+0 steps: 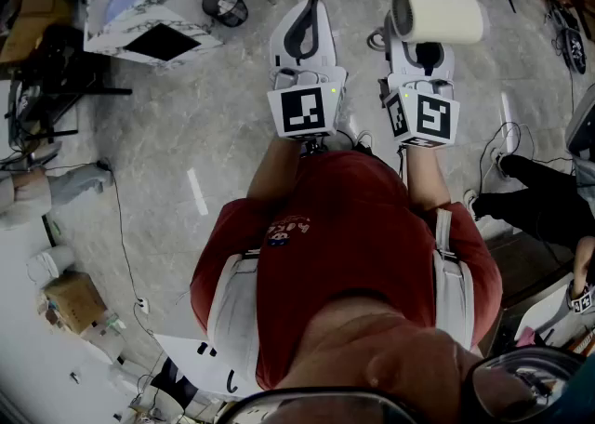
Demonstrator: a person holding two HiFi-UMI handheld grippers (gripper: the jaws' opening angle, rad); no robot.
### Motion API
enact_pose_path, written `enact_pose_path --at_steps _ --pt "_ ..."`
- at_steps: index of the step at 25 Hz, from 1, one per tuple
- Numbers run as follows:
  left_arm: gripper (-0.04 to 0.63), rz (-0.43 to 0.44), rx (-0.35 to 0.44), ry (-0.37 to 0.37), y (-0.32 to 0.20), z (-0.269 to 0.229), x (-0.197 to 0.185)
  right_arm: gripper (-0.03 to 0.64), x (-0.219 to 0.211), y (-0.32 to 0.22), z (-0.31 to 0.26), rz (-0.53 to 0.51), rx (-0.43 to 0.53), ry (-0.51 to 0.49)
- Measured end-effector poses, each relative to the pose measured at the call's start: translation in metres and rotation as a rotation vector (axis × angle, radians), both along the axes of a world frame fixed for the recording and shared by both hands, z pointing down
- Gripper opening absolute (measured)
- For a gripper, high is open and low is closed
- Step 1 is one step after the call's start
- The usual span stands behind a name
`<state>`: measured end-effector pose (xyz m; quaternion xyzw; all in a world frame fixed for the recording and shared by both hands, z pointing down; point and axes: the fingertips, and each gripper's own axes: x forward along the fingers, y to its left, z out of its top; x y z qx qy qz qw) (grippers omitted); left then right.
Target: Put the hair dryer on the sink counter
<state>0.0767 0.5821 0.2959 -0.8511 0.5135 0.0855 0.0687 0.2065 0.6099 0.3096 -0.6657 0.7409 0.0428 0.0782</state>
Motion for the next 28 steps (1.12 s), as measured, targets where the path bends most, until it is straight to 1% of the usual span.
enact_pose_path --at_steps 5,11,17,22,28 --pt "0.0 0.004 -0.019 0.025 -0.001 0.003 0.009 0.186 0.007 -0.001 0.003 -0.006 -0.008 0.005" --pt "0.0 0.0 -0.033 0.0 -0.002 0.009 0.026 0.186 0.022 -0.005 0.008 -0.013 -0.016 0.002" --pt "0.0 0.004 -0.057 0.007 -0.004 0.018 0.048 0.186 0.043 -0.007 0.012 -0.027 -0.015 -0.028" --pt "0.0 0.004 -0.057 -0.001 -0.007 0.02 0.076 0.186 0.07 -0.012 0.02 -0.029 -0.034 -0.016" --pt "0.0 0.0 -0.082 -0.012 -0.012 0.033 0.113 0.186 0.105 -0.017 0.033 -0.044 -0.061 -0.021"
